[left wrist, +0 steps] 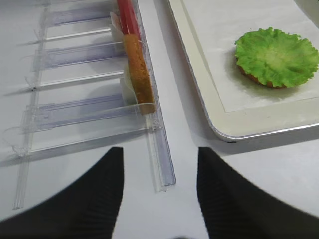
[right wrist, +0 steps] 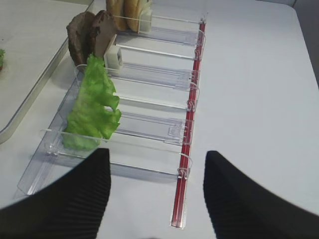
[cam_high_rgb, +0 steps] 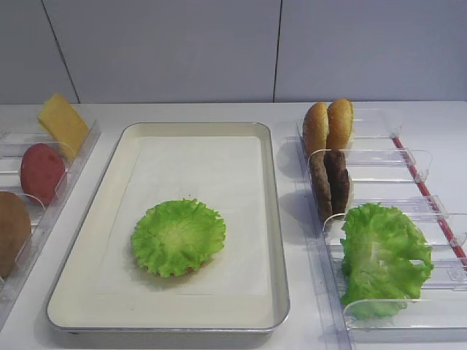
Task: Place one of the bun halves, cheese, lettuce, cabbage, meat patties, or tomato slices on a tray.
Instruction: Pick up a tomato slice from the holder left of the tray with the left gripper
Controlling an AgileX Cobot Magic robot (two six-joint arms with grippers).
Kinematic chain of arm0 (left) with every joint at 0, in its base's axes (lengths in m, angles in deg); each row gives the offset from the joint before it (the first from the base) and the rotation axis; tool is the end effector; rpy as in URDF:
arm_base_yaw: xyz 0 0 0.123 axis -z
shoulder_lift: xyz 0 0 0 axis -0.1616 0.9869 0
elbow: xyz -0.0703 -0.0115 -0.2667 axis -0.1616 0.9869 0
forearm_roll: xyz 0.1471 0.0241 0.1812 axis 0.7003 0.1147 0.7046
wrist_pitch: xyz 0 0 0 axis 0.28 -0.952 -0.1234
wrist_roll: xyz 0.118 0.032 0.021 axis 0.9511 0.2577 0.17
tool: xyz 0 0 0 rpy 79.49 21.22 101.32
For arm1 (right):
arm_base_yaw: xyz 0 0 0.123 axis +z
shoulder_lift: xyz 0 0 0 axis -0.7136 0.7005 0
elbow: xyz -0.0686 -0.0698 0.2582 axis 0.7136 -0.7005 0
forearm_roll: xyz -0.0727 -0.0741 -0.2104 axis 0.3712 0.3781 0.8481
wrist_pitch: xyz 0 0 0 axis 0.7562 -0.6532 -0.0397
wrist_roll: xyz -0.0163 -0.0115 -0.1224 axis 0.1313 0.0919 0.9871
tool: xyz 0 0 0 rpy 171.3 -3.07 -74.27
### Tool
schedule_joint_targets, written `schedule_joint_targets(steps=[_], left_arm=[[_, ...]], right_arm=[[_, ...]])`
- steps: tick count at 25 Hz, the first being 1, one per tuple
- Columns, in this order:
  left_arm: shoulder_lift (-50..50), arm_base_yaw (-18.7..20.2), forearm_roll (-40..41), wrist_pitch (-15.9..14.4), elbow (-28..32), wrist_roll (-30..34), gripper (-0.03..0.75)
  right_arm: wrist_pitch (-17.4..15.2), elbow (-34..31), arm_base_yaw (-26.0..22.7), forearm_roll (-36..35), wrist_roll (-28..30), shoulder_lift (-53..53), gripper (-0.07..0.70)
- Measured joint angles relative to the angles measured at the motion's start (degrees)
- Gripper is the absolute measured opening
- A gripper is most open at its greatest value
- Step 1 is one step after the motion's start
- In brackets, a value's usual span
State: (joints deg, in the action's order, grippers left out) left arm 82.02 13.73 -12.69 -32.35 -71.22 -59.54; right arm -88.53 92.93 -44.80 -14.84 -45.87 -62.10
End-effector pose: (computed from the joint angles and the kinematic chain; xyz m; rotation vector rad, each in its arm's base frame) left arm 0.0090 -0.0060 0.2377 0.1217 2.1562 -0.0842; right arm 0.0122 0.0208 0.2391 -0.2204 2.1142 0.1253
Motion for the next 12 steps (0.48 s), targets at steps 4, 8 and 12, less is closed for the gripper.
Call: schedule_joint_targets(steps=[4, 8, 12], left_arm=[[0.0, 0.0, 0.0, 0.0, 0.0, 0.0, 0.319], [0.0, 0.0, 0.0, 0.0, 0.0, 0.0, 0.319], [0.0, 0.0, 0.0, 0.0, 0.0, 0.0, 0.319]], right_arm=[[0.0, 0.0, 0.0, 0.0, 0.0, 0.0, 0.439], [0.0, 0.0, 0.0, 0.0, 0.0, 0.0, 0.438], [0.0, 0.0, 0.0, 0.0, 0.0, 0.0, 0.436]])
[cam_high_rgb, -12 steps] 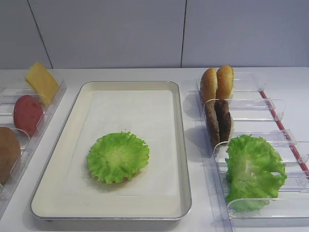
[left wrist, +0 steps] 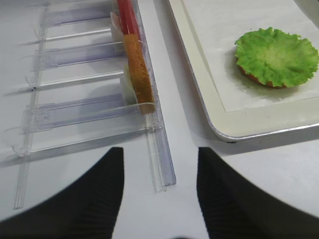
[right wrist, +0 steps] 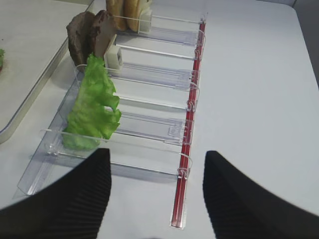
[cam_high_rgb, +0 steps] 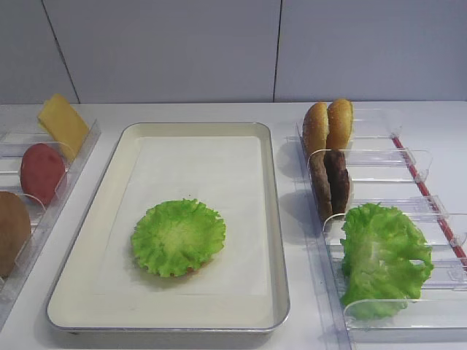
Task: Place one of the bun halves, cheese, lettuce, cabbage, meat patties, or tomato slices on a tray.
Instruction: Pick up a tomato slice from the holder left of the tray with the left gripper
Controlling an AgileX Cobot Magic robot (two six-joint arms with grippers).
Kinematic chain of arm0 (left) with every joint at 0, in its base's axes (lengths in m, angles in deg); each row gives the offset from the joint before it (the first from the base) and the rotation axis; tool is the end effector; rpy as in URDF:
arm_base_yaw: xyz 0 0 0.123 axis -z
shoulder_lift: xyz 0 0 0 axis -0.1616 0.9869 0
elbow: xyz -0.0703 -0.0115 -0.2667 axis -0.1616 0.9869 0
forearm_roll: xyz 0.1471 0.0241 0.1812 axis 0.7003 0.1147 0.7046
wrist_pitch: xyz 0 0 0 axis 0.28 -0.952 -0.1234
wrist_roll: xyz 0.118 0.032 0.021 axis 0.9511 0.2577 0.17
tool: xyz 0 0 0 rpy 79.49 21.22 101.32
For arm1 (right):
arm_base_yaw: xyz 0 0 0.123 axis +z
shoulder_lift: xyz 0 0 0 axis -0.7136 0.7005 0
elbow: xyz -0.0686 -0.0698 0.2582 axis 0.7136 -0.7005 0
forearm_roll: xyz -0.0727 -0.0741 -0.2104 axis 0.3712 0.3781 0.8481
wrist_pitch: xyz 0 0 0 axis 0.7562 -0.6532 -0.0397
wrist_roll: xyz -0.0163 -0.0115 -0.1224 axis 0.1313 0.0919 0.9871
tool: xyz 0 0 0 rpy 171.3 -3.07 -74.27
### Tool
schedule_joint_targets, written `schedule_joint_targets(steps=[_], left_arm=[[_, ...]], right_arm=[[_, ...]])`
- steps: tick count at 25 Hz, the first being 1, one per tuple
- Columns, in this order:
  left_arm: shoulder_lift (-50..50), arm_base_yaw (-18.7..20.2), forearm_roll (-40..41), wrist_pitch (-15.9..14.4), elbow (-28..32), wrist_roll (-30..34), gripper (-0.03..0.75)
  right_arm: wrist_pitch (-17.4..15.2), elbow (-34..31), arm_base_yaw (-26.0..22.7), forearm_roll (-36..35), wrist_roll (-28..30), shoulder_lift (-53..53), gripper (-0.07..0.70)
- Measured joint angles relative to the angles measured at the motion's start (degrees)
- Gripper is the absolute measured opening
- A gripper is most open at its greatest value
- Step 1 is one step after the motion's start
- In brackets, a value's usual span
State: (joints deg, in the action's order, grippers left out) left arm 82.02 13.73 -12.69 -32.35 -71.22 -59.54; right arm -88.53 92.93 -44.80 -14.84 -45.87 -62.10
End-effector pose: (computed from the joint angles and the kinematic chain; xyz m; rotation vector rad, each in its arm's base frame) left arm 0.0090 -0.0060 0.2377 0.1217 2.1562 -0.0842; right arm 0.0122 0.0208 0.2391 -0.2204 2.1142 0.1253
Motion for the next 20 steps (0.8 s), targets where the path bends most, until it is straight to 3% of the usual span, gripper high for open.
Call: schedule_joint_targets(steps=[20], left_arm=[[0.0, 0.0, -1.0, 0.0, 0.0, 0.0, 0.319]], right_arm=[[0.1, 0.0, 0.0, 0.0, 0.3, 0.0, 0.418]])
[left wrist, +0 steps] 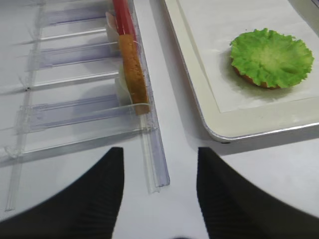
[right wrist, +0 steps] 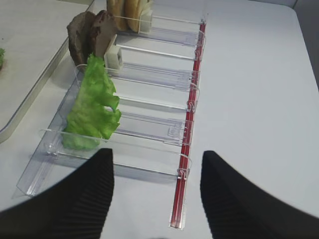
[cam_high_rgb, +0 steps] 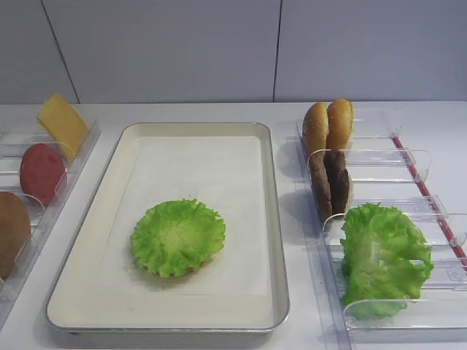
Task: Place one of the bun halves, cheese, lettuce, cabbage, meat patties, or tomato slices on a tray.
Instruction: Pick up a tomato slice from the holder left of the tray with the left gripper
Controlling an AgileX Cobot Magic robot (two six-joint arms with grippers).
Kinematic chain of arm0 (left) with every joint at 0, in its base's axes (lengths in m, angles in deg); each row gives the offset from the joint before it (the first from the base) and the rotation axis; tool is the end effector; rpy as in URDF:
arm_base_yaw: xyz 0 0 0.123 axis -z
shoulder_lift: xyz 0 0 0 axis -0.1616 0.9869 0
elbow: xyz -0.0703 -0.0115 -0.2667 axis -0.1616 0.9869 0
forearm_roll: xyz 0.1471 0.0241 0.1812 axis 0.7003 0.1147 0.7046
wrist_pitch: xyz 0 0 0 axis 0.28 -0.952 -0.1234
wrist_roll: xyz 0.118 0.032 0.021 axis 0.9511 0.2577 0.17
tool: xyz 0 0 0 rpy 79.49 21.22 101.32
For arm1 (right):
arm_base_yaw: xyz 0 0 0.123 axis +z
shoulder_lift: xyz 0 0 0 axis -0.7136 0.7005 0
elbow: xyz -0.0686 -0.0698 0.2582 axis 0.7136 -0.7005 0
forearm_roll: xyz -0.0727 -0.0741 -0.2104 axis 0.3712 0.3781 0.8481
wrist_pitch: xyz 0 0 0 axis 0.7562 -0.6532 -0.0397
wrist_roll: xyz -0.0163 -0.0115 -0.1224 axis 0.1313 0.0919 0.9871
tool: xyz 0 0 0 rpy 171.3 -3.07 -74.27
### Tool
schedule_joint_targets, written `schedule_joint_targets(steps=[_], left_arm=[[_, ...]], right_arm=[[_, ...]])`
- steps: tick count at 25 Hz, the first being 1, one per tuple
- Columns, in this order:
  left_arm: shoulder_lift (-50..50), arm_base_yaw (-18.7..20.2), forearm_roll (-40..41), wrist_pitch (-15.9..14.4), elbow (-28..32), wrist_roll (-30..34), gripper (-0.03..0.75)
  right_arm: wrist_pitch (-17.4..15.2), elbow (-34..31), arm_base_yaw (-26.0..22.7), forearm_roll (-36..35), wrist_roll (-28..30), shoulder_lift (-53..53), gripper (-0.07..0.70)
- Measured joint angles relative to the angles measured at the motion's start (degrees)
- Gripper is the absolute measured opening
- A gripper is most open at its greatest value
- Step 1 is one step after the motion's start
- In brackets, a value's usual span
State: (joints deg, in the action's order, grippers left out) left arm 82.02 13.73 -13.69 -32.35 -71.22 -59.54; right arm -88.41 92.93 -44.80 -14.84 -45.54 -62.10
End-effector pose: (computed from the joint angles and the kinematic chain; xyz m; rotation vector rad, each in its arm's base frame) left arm 0.0088 -0.0080 0.2378 0.1238 2.1558 -0.1055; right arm 0.0123 0.0208 0.2393 -0.2260 2.1114 0.1217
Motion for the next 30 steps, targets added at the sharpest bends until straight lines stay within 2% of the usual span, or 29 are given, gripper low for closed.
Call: schedule_joint_targets(steps=[8, 12, 23, 26, 30], left_arm=[[0.0, 0.0, -2.0, 0.5, -0.5, -1.7, 0.319], [6.0, 0.0, -3.7, 0.5, -4.8, -2.7, 0.319], [42.9, 0.0, -4.9, -2.5, -23.1, -7.3, 0.323], [52.8, 0.0, -4.8, -2.3, -27.7, -7.2, 0.328], [63.4, 0.0, -3.6, 0.3, -31.9, -7.2, 0.330]], right_arm=[[0.0, 0.0, 0.0, 0.0, 0.0, 0.0, 0.418], [0.0, 0.0, 0.0, 0.0, 0.0, 0.0, 0.418], [0.0, 0.0, 0.0, 0.0, 0.0, 0.0, 0.418], [0.0, 0.0, 0.0, 0.0, 0.0, 0.0, 0.418], [0.0, 0.0, 0.0, 0.0, 0.0, 0.0, 0.418]])
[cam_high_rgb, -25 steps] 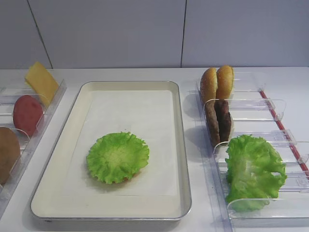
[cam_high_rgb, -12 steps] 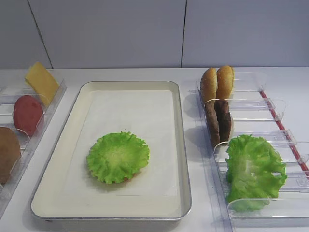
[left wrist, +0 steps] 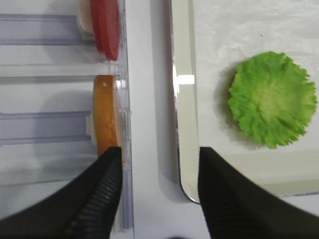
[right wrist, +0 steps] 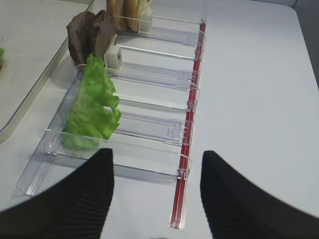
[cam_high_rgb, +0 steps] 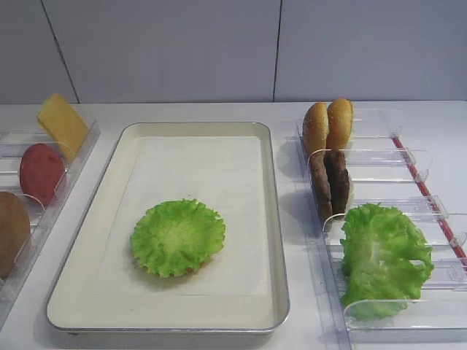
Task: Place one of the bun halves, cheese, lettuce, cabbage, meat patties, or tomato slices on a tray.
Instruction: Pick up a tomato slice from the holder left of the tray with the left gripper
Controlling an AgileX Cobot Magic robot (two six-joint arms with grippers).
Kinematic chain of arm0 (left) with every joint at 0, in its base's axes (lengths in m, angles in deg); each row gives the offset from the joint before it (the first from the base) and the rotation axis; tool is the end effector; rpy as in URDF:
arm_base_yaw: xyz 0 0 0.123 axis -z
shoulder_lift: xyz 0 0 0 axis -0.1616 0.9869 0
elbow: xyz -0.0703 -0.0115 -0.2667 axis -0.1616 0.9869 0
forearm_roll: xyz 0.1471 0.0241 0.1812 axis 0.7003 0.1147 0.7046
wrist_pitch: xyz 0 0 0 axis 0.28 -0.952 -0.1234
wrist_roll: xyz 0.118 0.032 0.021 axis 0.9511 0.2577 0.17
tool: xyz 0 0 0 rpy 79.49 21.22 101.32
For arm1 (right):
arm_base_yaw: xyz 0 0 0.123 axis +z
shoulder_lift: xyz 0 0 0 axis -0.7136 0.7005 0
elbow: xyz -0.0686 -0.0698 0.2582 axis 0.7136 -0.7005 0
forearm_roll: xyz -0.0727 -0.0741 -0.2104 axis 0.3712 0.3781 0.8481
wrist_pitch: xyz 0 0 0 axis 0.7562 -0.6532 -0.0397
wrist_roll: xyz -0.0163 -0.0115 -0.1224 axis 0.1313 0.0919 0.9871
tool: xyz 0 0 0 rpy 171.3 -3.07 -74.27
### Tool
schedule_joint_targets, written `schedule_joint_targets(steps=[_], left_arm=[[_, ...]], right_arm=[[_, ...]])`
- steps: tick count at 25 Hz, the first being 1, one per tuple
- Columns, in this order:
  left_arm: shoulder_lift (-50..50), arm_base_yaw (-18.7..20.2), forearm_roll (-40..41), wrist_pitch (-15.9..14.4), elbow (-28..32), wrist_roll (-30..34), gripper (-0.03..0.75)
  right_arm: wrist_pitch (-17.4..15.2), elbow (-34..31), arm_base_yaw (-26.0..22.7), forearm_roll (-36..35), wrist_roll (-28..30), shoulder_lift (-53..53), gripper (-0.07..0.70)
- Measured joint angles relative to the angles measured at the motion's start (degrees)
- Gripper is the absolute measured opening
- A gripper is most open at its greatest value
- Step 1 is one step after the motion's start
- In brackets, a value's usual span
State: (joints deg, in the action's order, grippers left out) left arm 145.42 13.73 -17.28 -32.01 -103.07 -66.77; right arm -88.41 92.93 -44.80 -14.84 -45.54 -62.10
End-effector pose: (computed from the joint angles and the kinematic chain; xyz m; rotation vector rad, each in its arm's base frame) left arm 0.1903 -0.0292 0.3050 -0.0564 2.7078 -0.2249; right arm 0.0123 0.0208 0.2393 -0.2260 2.1114 0.1217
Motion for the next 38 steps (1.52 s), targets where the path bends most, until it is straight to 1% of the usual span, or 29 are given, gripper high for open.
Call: schedule_joint_targets(steps=[7, 10, 15, 19, 31, 38], left_arm=[[13.5, 0.0, 3.5, 5.6, -4.1, 0.0, 0.333], [18.1, 0.0, 3.6, 7.1, -6.2, 0.1, 0.333], [24.4, 0.0, 5.0, 8.4, -8.9, 0.1, 0.333], [27.2, 0.0, 5.5, 9.0, -9.5, 0.1, 0.333], [29.5, 0.0, 6.2, 11.7, -9.5, 0.1, 0.333], [31.5, 0.0, 6.1, 12.1, -9.6, 0.8, 0.331]], right_arm=[[0.0, 0.0, 0.0, 0.0, 0.0, 0.0, 0.417], [0.0, 0.0, 0.0, 0.0, 0.0, 0.0, 0.416], [0.0, 0.0, 0.0, 0.0, 0.0, 0.0, 0.415], [0.0, 0.0, 0.0, 0.0, 0.0, 0.0, 0.415], [-0.1, 0.0, -0.1, 0.0, 0.0, 0.0, 0.415], [-0.1, 0.0, -0.1, 0.0, 0.0, 0.0, 0.415]])
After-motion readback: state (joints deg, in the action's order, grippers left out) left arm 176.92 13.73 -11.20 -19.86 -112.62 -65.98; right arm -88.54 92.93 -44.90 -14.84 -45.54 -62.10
